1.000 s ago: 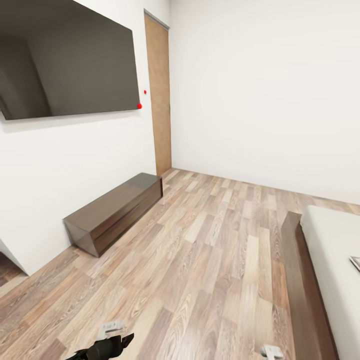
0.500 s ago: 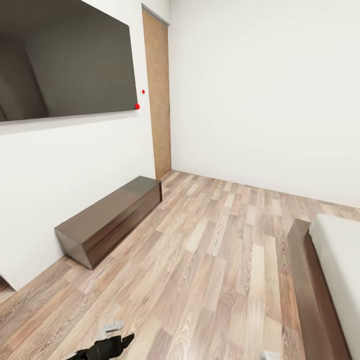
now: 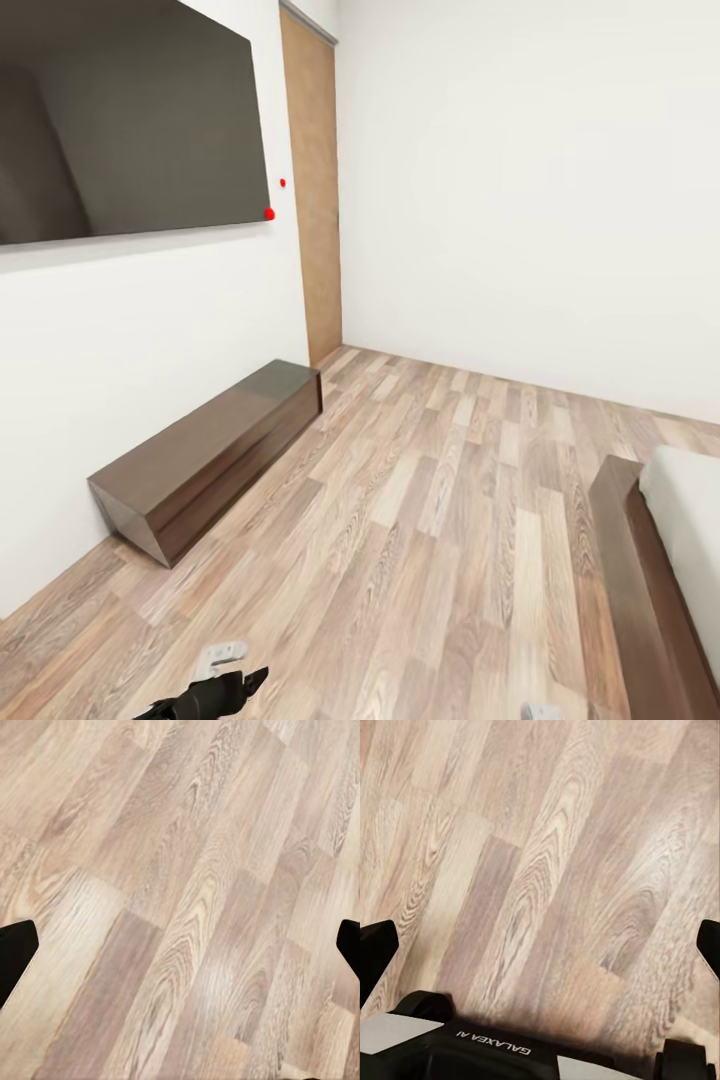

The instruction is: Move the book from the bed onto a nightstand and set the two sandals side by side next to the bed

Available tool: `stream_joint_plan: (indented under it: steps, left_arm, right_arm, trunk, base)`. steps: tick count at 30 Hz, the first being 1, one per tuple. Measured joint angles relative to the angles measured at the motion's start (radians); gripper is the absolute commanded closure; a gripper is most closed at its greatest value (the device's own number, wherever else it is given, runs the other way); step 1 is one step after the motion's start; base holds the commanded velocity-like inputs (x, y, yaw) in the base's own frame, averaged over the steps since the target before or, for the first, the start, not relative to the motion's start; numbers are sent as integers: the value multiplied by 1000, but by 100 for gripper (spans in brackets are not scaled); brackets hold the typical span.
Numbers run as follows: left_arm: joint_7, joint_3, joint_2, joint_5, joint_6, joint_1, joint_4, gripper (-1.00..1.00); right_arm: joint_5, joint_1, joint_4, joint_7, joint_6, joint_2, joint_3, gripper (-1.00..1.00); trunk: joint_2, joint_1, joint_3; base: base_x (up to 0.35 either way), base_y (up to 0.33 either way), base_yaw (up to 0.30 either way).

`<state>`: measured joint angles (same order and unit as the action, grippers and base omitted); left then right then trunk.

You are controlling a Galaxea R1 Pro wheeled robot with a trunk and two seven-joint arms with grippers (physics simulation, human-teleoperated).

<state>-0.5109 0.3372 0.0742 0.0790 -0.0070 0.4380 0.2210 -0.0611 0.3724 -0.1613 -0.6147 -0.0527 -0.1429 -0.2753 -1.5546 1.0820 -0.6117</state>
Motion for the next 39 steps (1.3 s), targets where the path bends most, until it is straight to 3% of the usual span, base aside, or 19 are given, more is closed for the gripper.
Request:
stream_joint_plan:
  steps: [39]
  left_arm:
    - [0, -1, 0, 0, 0, 0, 0, -100]
  right_arm:
    - [-5, 0, -1, -2, -1, -2, 0, -100]
  trunk:
    - [0, 0, 0]
  base:
    - [329, 0, 0]
